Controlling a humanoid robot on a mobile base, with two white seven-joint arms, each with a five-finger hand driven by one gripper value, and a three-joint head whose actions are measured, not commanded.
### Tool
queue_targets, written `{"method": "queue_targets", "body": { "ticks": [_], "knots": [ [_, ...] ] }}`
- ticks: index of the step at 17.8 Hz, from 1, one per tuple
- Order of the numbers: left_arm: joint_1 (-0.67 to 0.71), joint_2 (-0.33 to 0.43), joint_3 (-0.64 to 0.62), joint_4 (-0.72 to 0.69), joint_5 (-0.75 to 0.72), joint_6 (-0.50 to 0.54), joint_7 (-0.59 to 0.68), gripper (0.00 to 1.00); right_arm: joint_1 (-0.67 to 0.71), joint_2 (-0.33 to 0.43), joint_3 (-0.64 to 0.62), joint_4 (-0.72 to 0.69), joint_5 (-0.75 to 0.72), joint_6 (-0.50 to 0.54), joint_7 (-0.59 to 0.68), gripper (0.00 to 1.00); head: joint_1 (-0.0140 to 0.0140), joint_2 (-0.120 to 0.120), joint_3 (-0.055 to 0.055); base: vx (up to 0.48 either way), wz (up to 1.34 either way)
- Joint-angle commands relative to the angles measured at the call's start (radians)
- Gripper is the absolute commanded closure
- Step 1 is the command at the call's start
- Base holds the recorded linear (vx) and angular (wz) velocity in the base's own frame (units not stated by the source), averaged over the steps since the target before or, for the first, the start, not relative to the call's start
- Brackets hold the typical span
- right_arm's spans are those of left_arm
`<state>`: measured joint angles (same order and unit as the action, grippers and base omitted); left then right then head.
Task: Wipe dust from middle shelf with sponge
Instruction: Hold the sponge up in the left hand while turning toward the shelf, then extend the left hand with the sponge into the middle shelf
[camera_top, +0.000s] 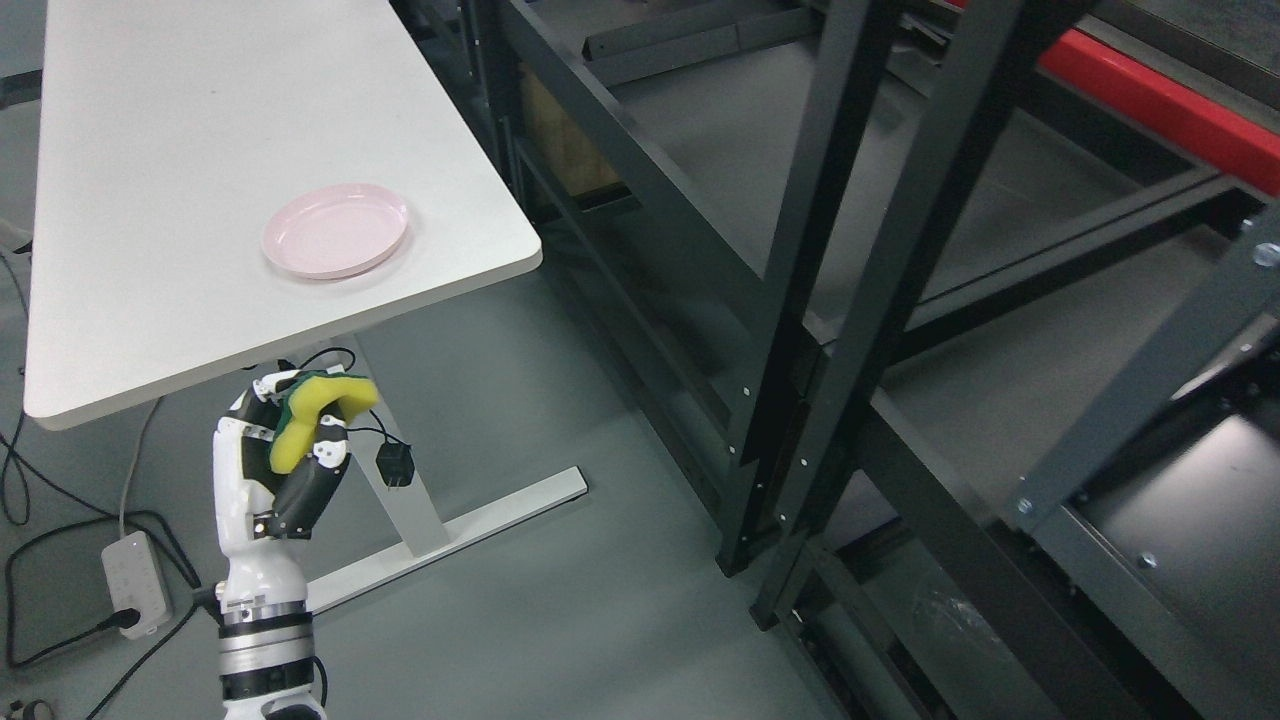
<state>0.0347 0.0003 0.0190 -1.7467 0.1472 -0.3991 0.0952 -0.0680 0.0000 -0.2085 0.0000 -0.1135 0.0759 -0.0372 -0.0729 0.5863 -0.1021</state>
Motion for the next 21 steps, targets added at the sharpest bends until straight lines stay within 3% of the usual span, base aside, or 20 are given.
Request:
{"method": "queue_targets", "body": {
  "ticks": [1, 6, 10, 17, 21],
  "knots": [
    [-0.018, 0.017, -0.212, 0.001, -0.006, -0.003, -0.022, 1.0, 0.0, -0.017, 0.0, -0.017, 0.0, 0.001, 0.0, 0.0, 0.0, 0.0, 0.0, -0.228, -0.4],
    [-0.125, 0.017, -0.344, 0.027, -0.113, 0.005, -0.02, 1.0, -0.001, -0.017, 0.001, -0.017, 0.0, 0.001, 0.0, 0.0, 0.0, 0.0, 0.0, -0.205, -0.5],
    [-0.316, 0.017, -0.453, 0.052, -0.273, 0.005, -0.044, 1.0, 0.0, -0.017, 0.0, -0.017, 0.0, 0.001, 0.0, 0.0, 0.0, 0.0, 0.0, -0.138, -0.47],
    [-0.461, 0.017, -0.641, 0.056, -0.498, -0.02, -0.398, 1.0, -0.001, -0.017, 0.0, -0.017, 0.0, 0.001, 0.0, 0.0, 0.0, 0.0, 0.0, -0.083, -0.45],
    [-0.544, 0.017, -0.741, 0.058, -0.575, -0.021, -0.414, 1.0, 0.0, -0.017, 0.001, -0.017, 0.0, 0.001, 0.0, 0.0, 0.0, 0.0, 0.0, -0.092, -0.69]
  ]
}}
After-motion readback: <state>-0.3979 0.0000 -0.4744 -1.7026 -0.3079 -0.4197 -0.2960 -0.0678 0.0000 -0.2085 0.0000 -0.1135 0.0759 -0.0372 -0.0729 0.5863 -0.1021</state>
